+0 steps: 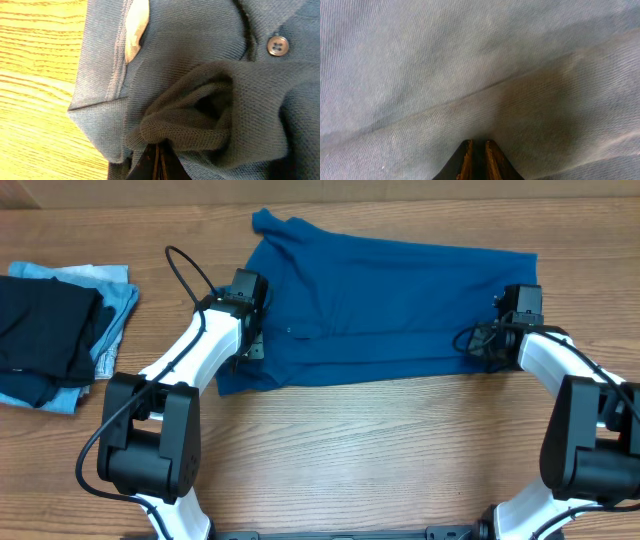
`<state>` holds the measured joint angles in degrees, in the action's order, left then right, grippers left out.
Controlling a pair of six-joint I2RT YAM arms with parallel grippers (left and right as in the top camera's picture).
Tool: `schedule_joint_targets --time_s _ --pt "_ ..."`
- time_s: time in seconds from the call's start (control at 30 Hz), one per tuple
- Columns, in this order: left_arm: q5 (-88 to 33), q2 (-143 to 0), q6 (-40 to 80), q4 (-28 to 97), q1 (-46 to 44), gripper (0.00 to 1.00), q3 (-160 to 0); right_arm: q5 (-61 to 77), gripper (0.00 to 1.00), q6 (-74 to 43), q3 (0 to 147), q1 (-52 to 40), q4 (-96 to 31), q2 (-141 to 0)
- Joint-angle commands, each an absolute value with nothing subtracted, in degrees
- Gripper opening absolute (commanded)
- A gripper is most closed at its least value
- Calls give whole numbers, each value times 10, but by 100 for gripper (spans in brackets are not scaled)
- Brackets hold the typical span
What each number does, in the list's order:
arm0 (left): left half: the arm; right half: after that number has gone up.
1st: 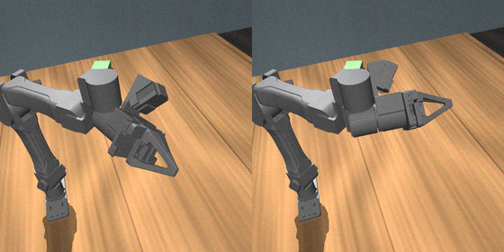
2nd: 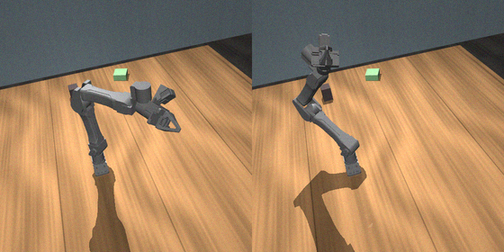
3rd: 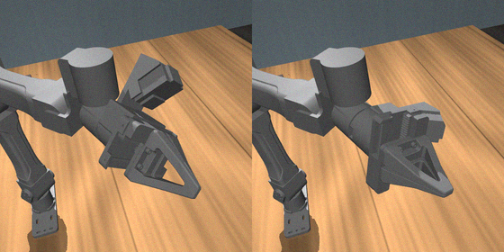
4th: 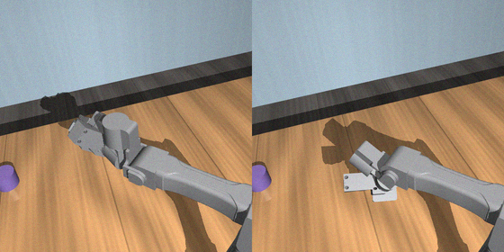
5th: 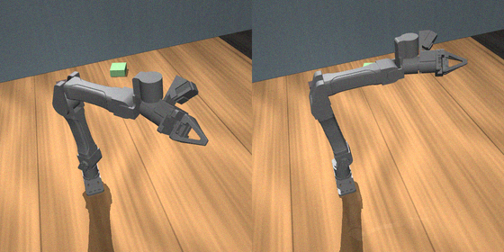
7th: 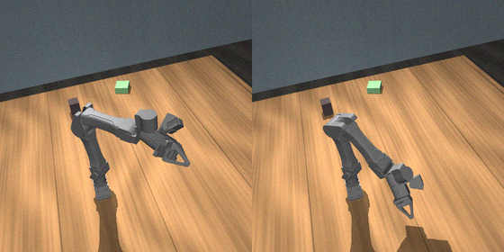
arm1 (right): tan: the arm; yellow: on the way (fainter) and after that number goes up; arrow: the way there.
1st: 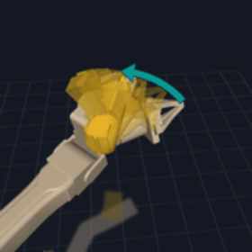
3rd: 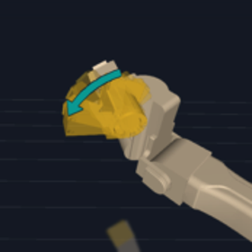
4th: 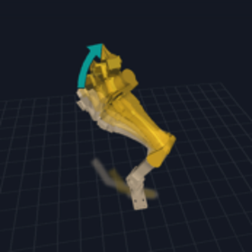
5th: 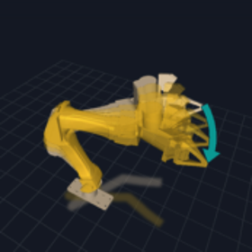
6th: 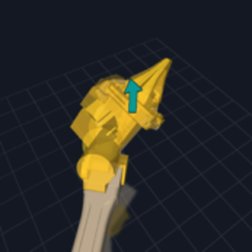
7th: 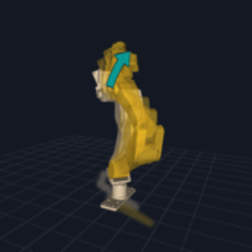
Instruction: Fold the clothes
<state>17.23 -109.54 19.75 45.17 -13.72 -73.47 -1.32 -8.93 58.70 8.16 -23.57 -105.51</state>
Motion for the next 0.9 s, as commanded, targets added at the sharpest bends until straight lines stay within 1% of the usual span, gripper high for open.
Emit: schedule_joint_targets --time_s 0.0,0.1,0.2,0.23,0.3,0.37,0.43,0.5,0.53,0.63,0.77,0.87 --pt "199 -1093 205 453 -134 4 -740 -43 14 -87 581 95 -225 -1073" --pt "199 -1083 205 497 -137 4 -796 -42 14 -87 581 95 -225 -1073" --pt "199 -1076 203 580 -151 13 -888 -42 14 -88 581 95 -225 -1073" --pt "192 -1076 190 618 -160 17 -919 -42 14 -87 581 95 -224 -1073" --pt "145 -1076 154 648 -171 24 -922 -42 15 -88 581 95 -220 -1073" --pt "98 -1076 126 671 -190 34 -911 -42 15 -88 581 95 -216 -1073" --pt "89 -1076 95 679 -205 42 -908 -39 15 -90 581 95 -213 -1073" --pt "89 -1076 28 694 -232 55 -907 -37 16 -90 581 95 -211 -1073" --pt "89 -1076 -1 701 -246 59 -903 -37 16 -90 581 95 -211 -1073" --pt "90 -1076 -13 689 -263 59 -876 -37 16 -90 581 95 -211 -1073" --pt "90 -1076 -19 631 -267 56 -807 -37 16 -90 581 95 -210 -1073" --pt "89 -1076 -27 600 -267 56 -781 -37 16 -90 581 95 -210 -1073"
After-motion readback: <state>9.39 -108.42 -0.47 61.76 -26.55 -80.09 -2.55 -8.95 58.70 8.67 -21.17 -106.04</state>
